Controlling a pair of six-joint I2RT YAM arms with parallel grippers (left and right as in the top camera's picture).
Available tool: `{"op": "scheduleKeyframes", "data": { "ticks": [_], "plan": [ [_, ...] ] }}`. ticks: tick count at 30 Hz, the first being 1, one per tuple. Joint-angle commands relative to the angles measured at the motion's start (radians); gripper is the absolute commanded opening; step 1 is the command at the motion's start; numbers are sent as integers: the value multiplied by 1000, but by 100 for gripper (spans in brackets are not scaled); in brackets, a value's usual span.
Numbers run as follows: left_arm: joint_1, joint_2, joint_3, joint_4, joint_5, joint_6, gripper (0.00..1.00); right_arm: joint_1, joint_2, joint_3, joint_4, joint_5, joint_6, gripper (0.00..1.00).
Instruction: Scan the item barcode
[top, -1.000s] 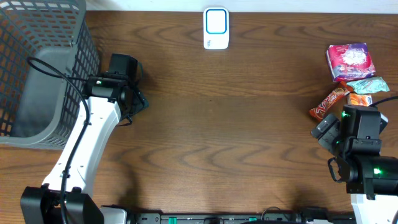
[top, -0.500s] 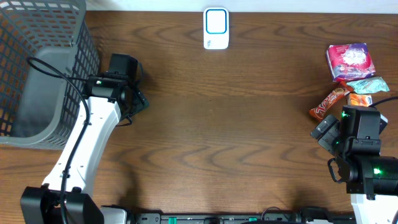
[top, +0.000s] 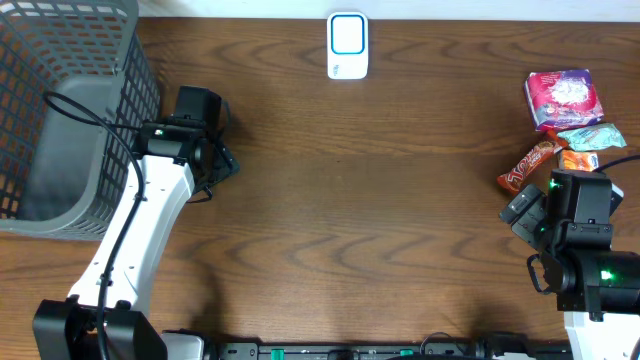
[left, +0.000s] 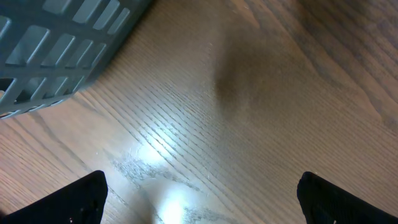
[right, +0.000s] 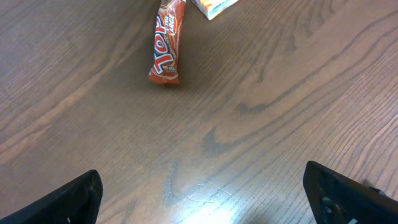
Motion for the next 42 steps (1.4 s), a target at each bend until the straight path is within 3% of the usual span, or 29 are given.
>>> {"op": "scheduleKeyframes", "data": {
  "ticks": [1, 24, 42],
  "plan": [
    [1, -2, -3, -3, -5, -2, 98, 8, 0, -5, -3, 3, 14, 99],
    [1, -2, -3, -3, -5, -2, 98, 8, -10, -5, -3, 3, 14, 99],
    [1, -2, -3, -3, -5, -2, 98, 11, -163, -5, -4, 3, 14, 99]
  ]
}}
